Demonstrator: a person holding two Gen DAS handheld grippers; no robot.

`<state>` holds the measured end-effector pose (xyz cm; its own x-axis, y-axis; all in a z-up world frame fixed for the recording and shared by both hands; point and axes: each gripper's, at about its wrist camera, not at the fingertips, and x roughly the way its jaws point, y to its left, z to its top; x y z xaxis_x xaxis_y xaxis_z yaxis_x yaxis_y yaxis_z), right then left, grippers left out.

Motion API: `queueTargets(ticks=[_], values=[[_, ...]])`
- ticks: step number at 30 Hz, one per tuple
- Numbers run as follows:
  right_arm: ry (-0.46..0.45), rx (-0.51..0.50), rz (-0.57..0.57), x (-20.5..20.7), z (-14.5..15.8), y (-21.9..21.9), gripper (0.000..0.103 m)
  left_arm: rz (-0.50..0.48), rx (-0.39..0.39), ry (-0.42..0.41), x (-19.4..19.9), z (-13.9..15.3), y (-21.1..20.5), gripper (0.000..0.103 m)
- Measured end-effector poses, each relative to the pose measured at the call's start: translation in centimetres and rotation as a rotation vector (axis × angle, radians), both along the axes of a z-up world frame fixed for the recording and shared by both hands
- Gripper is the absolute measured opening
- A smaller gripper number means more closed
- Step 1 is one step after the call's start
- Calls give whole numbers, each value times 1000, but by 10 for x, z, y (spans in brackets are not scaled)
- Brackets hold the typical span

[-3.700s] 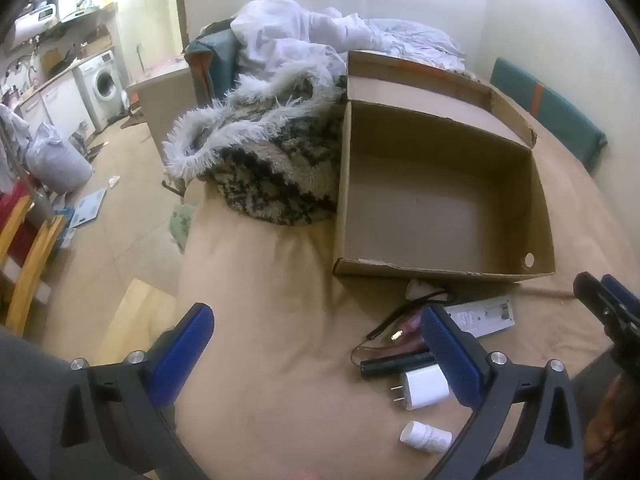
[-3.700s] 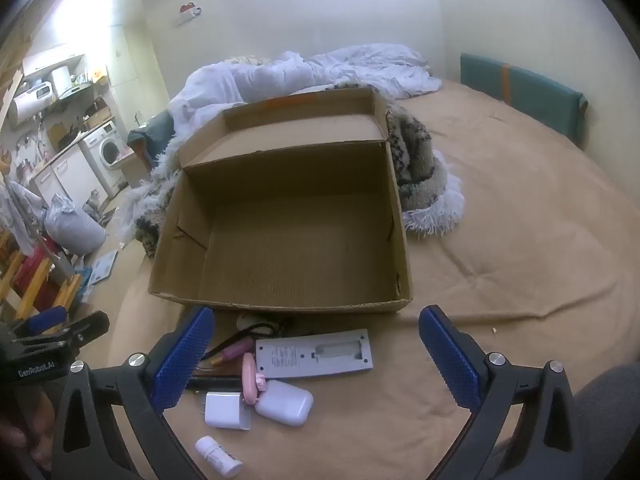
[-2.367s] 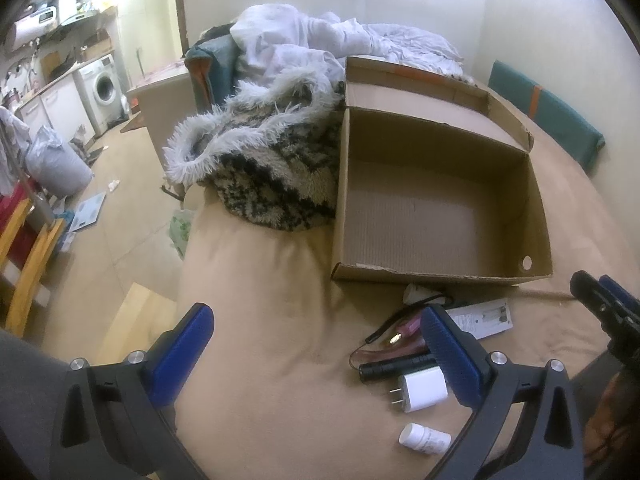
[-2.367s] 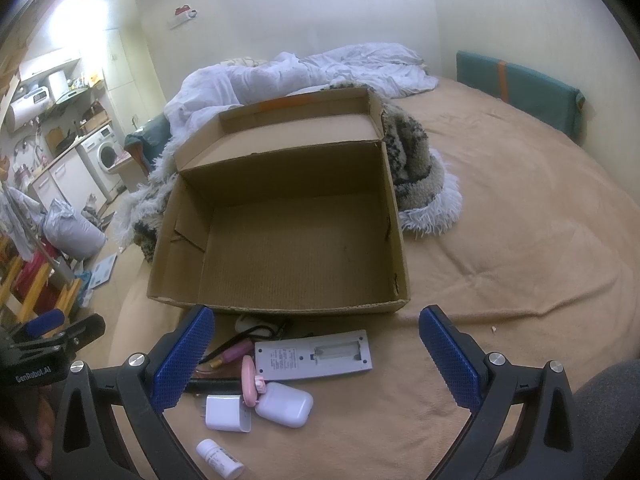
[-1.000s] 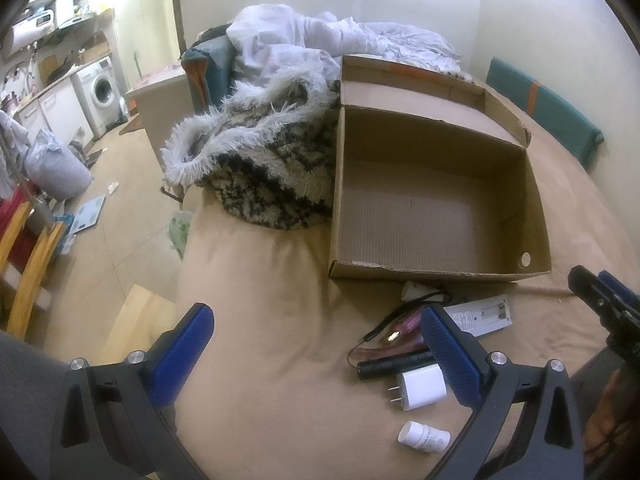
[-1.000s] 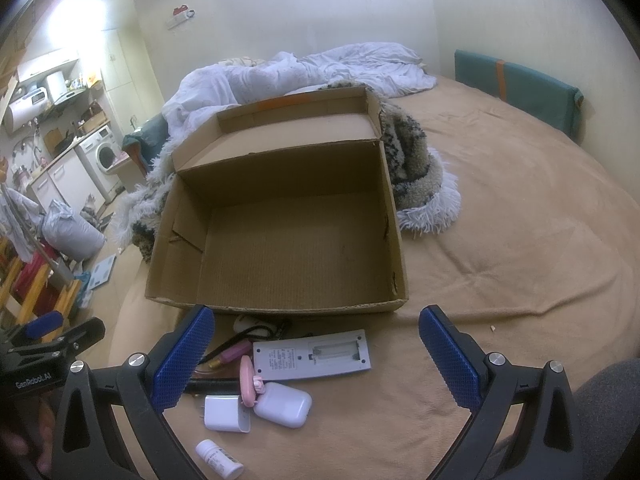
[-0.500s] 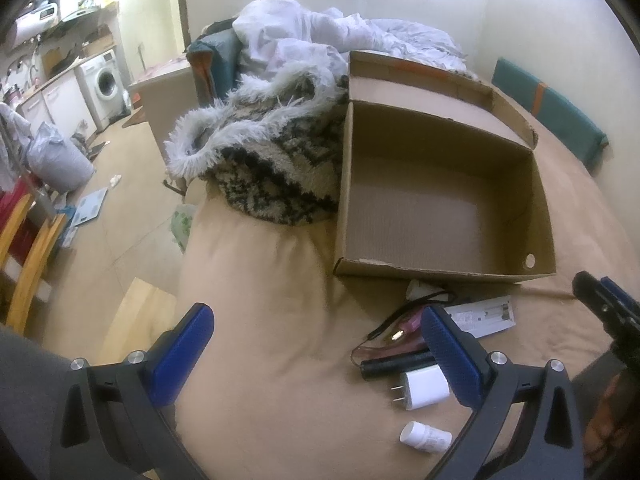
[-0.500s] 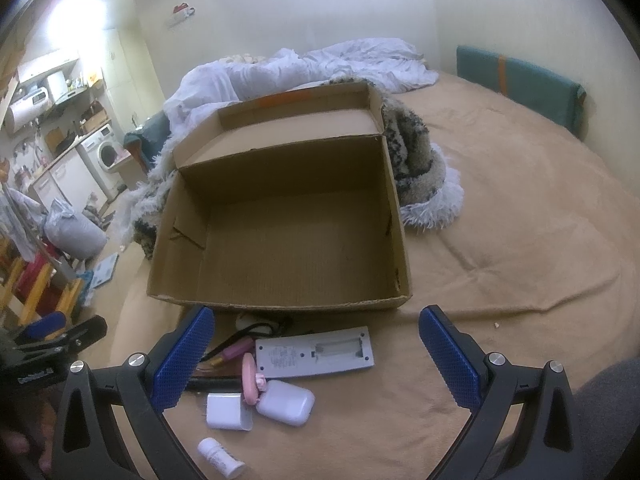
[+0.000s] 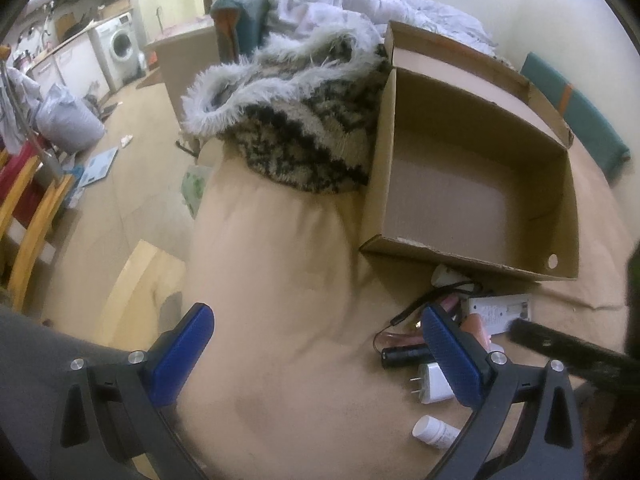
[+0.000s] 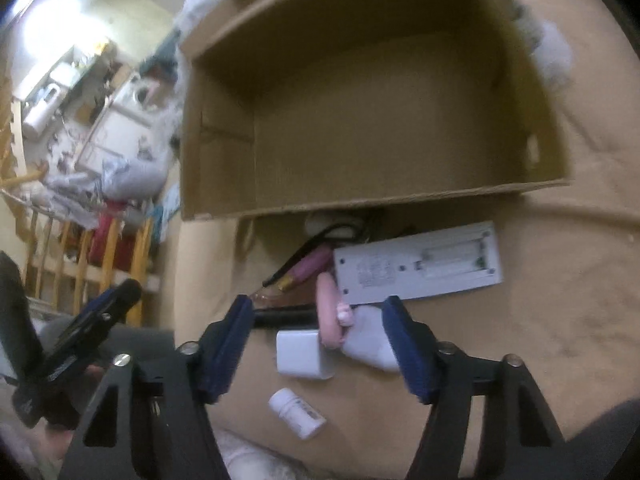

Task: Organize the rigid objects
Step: 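Grasp the pink heart object with the right tool while the left tool grasps the white pill bottle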

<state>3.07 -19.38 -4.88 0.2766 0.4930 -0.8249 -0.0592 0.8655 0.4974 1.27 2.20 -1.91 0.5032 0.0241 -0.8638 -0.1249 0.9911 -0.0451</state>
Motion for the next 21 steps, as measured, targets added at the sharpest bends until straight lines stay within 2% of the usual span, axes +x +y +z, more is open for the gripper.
queueTargets(ticks=[3, 5, 8, 10, 11, 12, 13, 16, 21], values=[[46, -37, 39, 7, -12, 20, 70, 2, -7, 14, 1, -2, 1, 103], [75, -52, 49, 11, -22, 30, 61, 6, -17, 26, 2, -3, 3, 103], [144, -46, 17, 15, -41, 34, 58, 8, -24, 39, 3, -5, 3, 103], [149, -32, 1, 14, -44, 32, 55, 8, -25, 49, 5, -7, 4, 103], [143, -37, -1, 15, -44, 31, 39, 8, -25, 56, 5, -9, 4, 103], [139, -46, 3, 15, -44, 31, 29, 8, -27, 62, 5, -10, 3, 103], [142, -49, 4, 14, -44, 29, 25, 8, -28, 66, 6, -11, 3, 103], [150, -13, -13, 12, -42, 22, 25, 3, -29, 87, 9, -16, 0, 103], [79, 11, -19, 5, -20, 12, 25, -15, -24, 114, 9, -23, -4, 103]])
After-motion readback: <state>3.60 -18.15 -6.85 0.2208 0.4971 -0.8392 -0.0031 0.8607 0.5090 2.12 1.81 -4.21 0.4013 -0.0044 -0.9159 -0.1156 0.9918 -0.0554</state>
